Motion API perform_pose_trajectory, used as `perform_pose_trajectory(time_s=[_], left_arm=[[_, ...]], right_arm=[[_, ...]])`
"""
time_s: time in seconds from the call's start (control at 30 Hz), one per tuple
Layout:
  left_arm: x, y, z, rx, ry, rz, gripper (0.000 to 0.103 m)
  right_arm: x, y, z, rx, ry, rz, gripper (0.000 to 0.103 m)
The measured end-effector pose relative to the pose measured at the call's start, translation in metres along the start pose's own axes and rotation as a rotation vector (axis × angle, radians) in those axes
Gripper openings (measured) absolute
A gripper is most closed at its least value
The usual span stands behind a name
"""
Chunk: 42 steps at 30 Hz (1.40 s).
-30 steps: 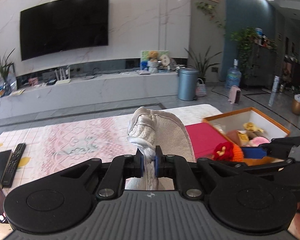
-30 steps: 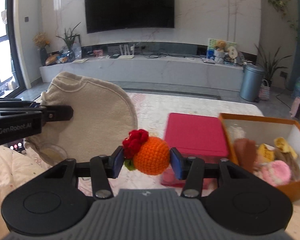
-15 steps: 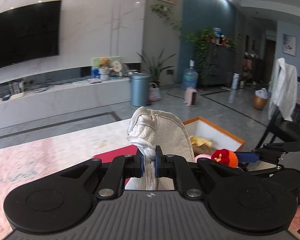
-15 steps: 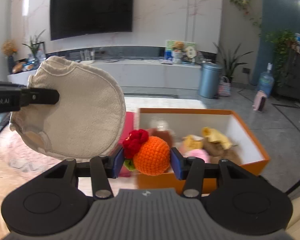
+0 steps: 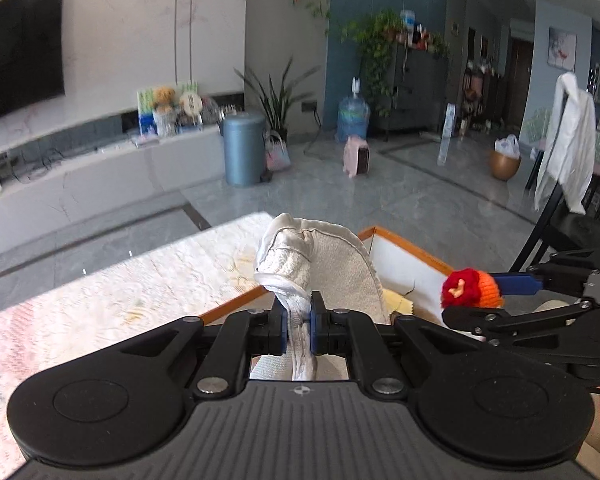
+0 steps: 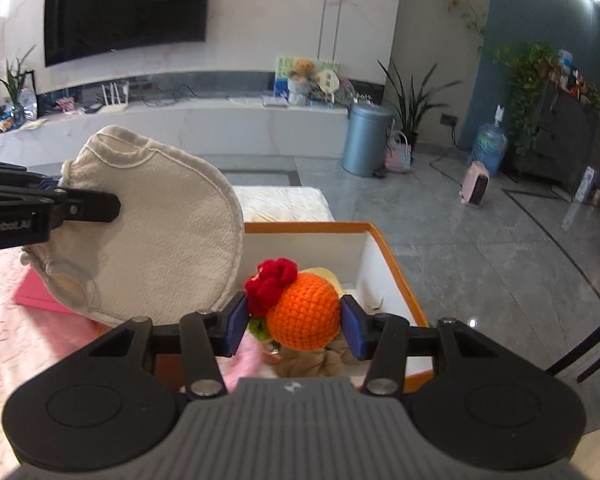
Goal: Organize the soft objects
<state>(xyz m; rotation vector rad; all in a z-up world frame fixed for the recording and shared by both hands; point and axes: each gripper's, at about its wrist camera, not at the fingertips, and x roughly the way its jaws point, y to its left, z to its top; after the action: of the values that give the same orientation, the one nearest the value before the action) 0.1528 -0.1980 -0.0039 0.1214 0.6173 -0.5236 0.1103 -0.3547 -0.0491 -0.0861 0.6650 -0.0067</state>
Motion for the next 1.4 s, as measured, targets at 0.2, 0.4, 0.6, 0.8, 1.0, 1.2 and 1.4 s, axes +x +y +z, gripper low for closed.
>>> perform_pose_trajectory(time_s=[0.2, 0.4, 0.6, 0.8, 1.0, 1.2, 1.4], left_arm=[[0.052, 0.004, -0.005, -0.008, 0.142, -0.002, 0.011], [0.079, -0.008, -0.017, 0.071, 0.233, 0.054, 0.011], [0.088, -0.024, -0.025, 0.202, 0.252, 0.119, 0.02], [0.086, -0.029, -0.027, 0.228, 0.254, 0.117, 0.047], [0.088, -0.026, -0.014, 0.228, 0.246, 0.112, 0.063], [0.078, -0.019, -0.001, 0.2, 0.213, 0.097, 0.072], [0.051, -0.016, 0.009, 0.157, 0.155, 0.089, 0.072]], right_arm=[[0.056, -0.024, 0.006, 0.022, 0.131, 0.017, 0.049], [0.095, -0.039, 0.0, 0.049, 0.277, 0.001, 0.049], [0.116, -0.048, -0.002, -0.011, 0.403, 0.01, 0.05], [0.127, -0.047, 0.004, -0.097, 0.534, 0.016, 0.05], [0.138, -0.044, 0.006, -0.144, 0.607, -0.002, 0.054], [0.131, -0.04, 0.014, -0.157, 0.582, -0.011, 0.068], [0.1, -0.027, 0.022, -0.188, 0.515, -0.013, 0.07]])
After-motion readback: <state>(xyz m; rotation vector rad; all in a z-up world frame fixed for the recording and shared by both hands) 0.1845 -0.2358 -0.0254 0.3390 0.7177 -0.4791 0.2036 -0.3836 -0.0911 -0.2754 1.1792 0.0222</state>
